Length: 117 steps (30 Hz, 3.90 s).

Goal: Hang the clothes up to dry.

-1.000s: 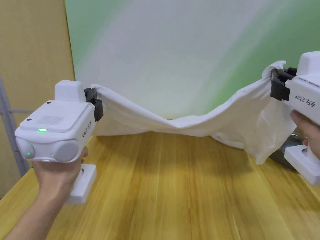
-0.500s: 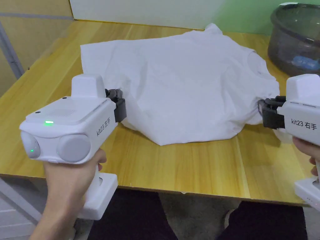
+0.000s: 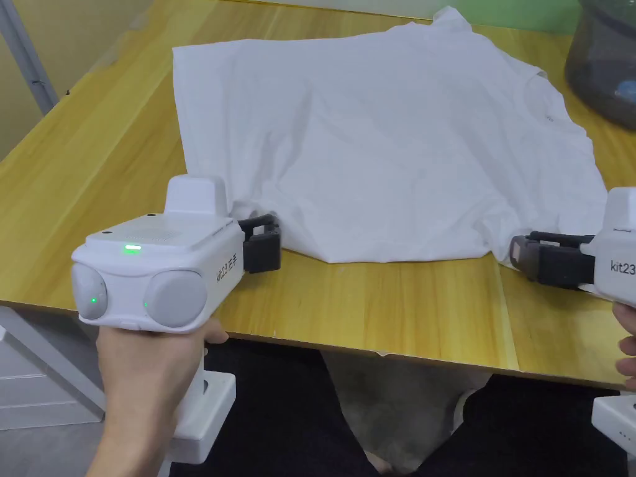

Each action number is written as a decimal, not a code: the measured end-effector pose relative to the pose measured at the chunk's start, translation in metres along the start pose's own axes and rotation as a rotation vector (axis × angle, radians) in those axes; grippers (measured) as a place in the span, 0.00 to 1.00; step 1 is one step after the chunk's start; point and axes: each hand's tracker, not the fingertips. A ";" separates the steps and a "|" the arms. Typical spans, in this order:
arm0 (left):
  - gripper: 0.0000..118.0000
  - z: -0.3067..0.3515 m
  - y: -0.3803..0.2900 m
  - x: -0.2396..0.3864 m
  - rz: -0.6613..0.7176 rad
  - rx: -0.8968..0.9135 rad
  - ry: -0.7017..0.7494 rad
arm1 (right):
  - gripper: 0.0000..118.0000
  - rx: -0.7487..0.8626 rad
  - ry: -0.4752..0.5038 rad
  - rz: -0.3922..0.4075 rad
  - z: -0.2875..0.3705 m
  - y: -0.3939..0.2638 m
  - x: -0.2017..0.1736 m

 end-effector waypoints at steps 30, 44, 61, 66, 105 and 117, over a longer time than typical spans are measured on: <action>0.00 -0.065 0.149 0.070 -0.305 0.073 -0.553 | 0.06 0.566 -0.053 -0.138 0.008 0.101 0.013; 0.47 -0.091 0.141 0.147 -0.882 -0.407 -0.826 | 0.06 0.533 -0.041 -0.157 0.018 0.087 0.034; 0.58 -0.100 0.104 0.159 -0.972 -0.424 -0.811 | 0.06 0.474 0.010 -0.171 0.006 0.077 0.032; 0.42 -0.097 0.106 0.158 -0.945 -0.415 -0.822 | 0.06 0.468 0.021 -0.187 0.005 0.075 0.035; 0.00 -0.103 0.201 -0.127 -0.555 -0.542 -0.130 | 0.06 0.444 0.321 0.013 -0.064 0.138 -0.096; 0.00 -0.275 0.298 -0.046 -0.673 -0.387 -0.094 | 0.06 0.378 0.227 -0.001 -0.087 0.128 -0.056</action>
